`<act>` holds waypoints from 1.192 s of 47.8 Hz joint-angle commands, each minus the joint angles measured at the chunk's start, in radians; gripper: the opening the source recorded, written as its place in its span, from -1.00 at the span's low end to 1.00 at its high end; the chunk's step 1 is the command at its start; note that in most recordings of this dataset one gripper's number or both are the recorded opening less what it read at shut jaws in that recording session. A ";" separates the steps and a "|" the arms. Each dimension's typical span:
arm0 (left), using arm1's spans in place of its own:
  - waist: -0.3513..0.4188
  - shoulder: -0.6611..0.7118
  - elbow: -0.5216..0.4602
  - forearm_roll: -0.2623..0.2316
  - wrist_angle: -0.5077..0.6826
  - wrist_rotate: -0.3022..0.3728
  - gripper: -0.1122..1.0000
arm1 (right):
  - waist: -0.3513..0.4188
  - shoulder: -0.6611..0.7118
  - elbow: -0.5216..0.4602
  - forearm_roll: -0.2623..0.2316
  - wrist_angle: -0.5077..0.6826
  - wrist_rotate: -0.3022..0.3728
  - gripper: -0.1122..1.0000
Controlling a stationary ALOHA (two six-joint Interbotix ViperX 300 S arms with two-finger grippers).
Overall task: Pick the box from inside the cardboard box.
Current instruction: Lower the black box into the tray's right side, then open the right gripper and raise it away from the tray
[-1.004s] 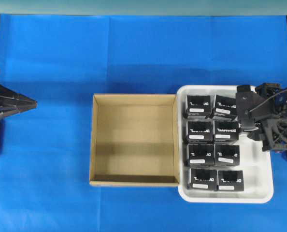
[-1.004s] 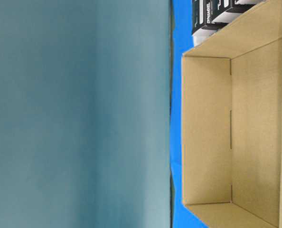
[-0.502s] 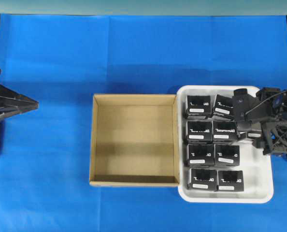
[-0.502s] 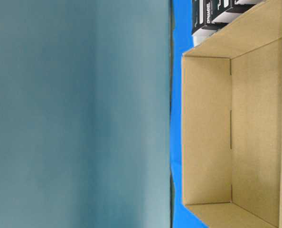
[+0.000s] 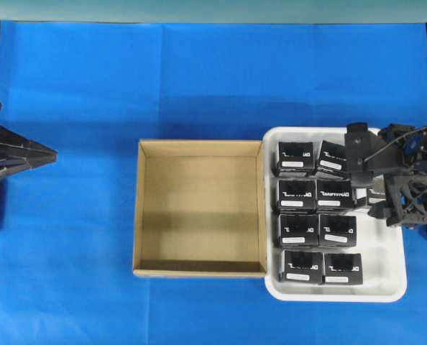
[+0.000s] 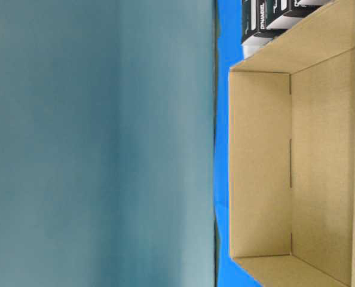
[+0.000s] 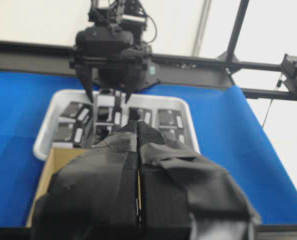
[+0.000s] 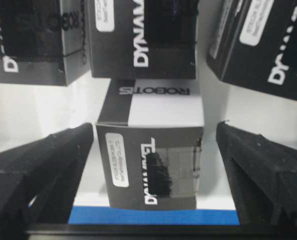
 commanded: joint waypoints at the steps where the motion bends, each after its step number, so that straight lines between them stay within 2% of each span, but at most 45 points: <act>1: 0.002 0.008 -0.029 0.002 -0.005 -0.002 -0.90 | -0.005 0.000 -0.021 -0.002 0.023 0.000 0.98; 13: 0.002 0.008 -0.029 0.002 -0.005 -0.005 -0.90 | -0.011 -0.063 -0.129 -0.002 0.132 0.020 0.98; 20: 0.002 0.009 -0.029 0.002 -0.003 -0.003 -0.90 | -0.021 -0.155 -0.179 0.000 0.141 0.060 0.98; 28: 0.002 0.011 -0.028 0.002 -0.003 -0.003 -0.90 | -0.021 -0.275 -0.179 0.005 0.112 0.115 0.98; 37: 0.002 0.031 -0.026 0.002 -0.003 -0.003 -0.90 | -0.014 -0.413 -0.160 0.005 -0.051 0.173 0.98; 43: 0.002 0.043 -0.025 0.003 -0.003 -0.003 -0.90 | 0.017 -0.476 -0.143 0.006 -0.183 0.175 0.98; 57: 0.002 0.048 -0.021 0.002 -0.003 -0.006 -0.90 | 0.141 -0.485 -0.120 0.011 -0.423 0.221 0.98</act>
